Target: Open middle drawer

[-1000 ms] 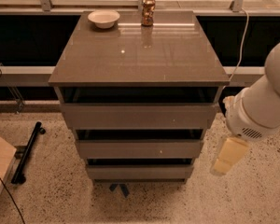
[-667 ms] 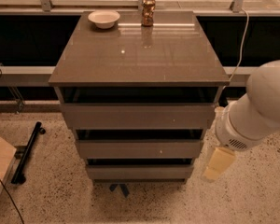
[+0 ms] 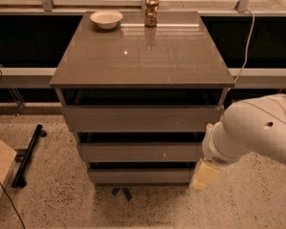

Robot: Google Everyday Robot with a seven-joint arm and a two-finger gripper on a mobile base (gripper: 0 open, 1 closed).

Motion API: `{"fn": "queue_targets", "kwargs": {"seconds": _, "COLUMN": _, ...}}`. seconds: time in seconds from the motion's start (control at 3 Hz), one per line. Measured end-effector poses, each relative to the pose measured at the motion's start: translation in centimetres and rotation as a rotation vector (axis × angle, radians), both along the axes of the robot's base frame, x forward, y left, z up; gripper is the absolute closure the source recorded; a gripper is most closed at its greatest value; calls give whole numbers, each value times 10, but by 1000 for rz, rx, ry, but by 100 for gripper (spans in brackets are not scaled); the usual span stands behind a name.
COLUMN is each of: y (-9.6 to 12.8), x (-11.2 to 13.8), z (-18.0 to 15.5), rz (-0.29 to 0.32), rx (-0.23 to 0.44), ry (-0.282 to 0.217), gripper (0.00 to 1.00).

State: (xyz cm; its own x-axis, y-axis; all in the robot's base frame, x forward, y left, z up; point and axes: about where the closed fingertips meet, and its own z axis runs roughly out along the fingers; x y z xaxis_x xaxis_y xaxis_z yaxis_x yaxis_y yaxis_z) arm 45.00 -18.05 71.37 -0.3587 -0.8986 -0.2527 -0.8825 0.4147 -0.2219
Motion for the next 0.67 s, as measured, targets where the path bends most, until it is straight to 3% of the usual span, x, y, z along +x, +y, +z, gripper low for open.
{"fn": "queue_targets", "kwargs": {"seconds": 0.33, "y": 5, "x": 13, "z": -37, "rz": -19, "rx": 19, "ry": 48, "gripper": 0}}
{"fn": "queue_targets", "kwargs": {"seconds": 0.67, "y": 7, "x": 13, "z": -44, "rz": -22, "rx": 26, "ry": 55, "gripper": 0}}
